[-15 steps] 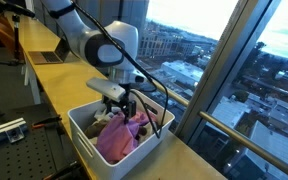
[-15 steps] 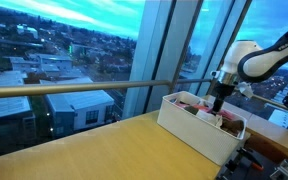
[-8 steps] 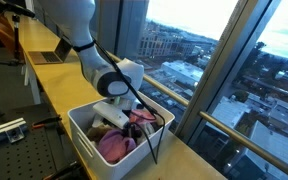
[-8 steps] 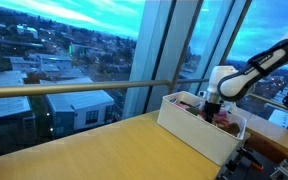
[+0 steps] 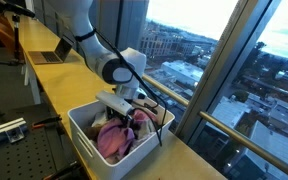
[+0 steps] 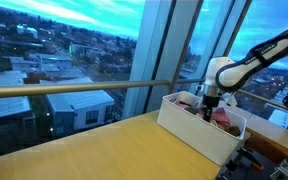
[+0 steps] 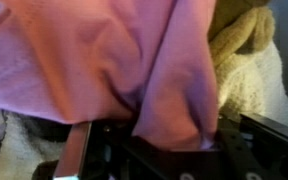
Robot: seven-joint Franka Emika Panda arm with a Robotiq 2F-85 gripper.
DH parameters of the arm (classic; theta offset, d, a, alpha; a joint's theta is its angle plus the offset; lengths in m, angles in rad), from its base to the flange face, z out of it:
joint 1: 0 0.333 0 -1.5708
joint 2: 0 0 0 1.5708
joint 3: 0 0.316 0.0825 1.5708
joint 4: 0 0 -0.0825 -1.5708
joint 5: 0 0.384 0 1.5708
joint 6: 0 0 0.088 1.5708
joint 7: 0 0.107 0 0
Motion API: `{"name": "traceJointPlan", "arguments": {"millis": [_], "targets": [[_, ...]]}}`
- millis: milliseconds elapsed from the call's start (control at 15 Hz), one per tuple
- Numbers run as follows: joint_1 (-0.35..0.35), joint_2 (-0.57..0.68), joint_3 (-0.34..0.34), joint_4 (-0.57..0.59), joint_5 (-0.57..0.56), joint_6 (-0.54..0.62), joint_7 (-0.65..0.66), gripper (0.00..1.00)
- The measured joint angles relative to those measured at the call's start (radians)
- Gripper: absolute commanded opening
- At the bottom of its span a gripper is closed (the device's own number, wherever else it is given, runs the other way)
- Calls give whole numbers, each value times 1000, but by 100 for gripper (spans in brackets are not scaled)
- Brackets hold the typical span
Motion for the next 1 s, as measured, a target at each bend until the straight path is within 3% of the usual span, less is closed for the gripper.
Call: {"name": "traceJointPlan", "arguments": {"millis": [67, 600, 1000], "targets": [[3, -27, 8, -9, 1, -16, 1, 0], [43, -413, 59, -128, 64, -163, 1, 2], [142, -673, 81, -70, 52, -308, 29, 2]]}}
